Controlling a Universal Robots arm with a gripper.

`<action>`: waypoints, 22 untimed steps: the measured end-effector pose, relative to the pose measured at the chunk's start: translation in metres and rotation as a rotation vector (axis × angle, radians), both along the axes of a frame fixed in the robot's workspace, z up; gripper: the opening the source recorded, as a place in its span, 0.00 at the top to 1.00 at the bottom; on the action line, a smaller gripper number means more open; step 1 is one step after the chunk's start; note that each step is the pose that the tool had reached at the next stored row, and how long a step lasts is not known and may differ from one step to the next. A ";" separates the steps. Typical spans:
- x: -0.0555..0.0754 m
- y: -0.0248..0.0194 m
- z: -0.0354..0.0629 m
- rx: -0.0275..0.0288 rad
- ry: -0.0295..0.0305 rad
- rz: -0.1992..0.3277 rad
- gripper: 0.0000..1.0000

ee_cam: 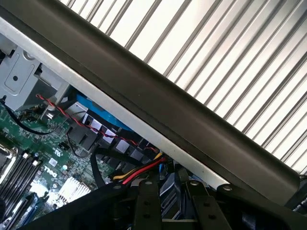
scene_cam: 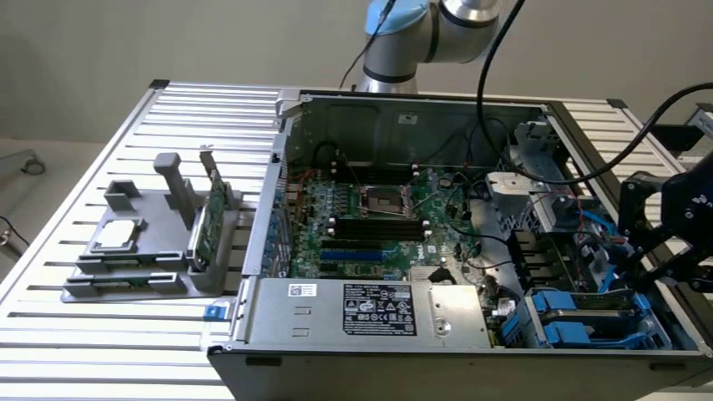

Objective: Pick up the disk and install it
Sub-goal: 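Insert the first disk wire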

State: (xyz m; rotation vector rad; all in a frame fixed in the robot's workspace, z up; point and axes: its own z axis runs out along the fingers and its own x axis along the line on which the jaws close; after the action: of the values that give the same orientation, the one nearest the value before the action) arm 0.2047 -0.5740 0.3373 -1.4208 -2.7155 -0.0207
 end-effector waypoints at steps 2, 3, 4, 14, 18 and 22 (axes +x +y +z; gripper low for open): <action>0.001 0.0001 -0.0002 0.0001 0.0062 0.000 0.73; 0.001 0.0001 -0.0005 0.0002 0.0094 0.000 0.73; 0.002 0.0001 -0.0006 0.0001 0.0122 0.000 0.73; 0.003 0.0001 -0.0016 0.0001 0.0293 0.000 0.73; 0.003 0.0001 -0.0016 0.0002 0.0378 0.000 0.73; 0.003 0.0001 -0.0016 0.0001 0.0473 0.000 0.75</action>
State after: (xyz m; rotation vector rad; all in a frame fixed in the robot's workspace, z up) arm 0.2076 -0.5740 0.3357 -1.4027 -2.6777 0.0125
